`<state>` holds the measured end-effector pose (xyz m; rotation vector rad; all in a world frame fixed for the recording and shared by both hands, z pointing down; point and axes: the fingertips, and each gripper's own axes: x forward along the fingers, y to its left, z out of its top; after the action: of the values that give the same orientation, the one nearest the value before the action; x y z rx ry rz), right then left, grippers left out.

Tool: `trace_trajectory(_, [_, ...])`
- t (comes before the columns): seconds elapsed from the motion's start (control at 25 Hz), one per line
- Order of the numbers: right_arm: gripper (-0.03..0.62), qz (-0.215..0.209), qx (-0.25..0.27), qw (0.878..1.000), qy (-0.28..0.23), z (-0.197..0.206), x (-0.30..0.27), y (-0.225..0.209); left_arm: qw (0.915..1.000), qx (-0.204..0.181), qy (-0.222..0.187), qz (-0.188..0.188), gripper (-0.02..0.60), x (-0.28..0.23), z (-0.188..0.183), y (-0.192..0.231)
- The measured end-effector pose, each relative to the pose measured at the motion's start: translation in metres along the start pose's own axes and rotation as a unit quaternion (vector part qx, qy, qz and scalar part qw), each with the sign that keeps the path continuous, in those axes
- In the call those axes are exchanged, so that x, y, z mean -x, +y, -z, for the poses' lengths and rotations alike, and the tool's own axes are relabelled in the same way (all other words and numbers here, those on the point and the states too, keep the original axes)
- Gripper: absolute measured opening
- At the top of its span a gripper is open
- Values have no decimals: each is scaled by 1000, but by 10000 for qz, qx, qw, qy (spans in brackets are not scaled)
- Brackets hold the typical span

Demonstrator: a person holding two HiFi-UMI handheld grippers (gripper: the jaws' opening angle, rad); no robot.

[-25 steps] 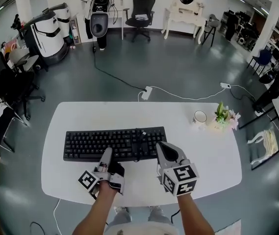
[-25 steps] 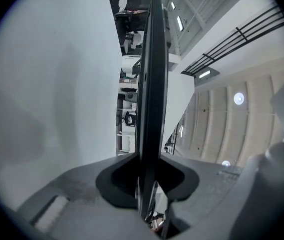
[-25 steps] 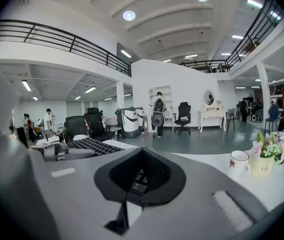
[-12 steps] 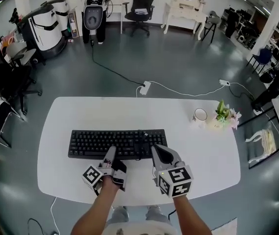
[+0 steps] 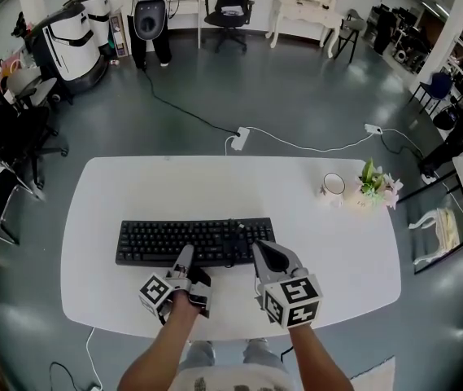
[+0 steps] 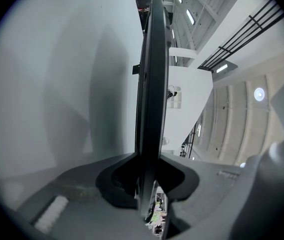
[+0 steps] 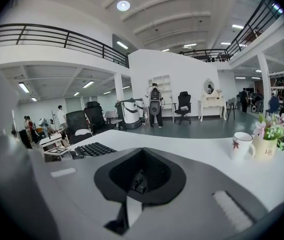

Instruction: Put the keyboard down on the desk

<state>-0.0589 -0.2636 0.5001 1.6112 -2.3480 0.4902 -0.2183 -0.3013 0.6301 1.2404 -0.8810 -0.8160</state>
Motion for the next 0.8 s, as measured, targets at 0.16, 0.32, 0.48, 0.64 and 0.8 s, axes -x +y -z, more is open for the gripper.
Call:
trace_trajectory(0.16, [0, -43, -26, 10000, 56, 5, 0, 0, 10000, 47, -10, -54, 86, 2, 1, 5])
trace_trajectory(0.32, [0, -93, -35, 9999, 76, 7, 0, 4, 9999, 56, 56, -100, 88, 3, 2, 6])
trace_trajectory(0.48, [0, -135, -71, 9998, 123, 11, 0, 8, 9993, -98, 179, -317, 100, 7, 5, 10])
trace_trajectory(0.64, [0, -158, -83, 9997, 147, 16, 3, 8, 9992, -69, 162, -363, 101, 9, 8, 14])
trace_trajectory(0.8, [0, -186, -100, 9996, 188, 21, 5, 9, 9983, -100, 160, -544, 145, 10, 9, 17])
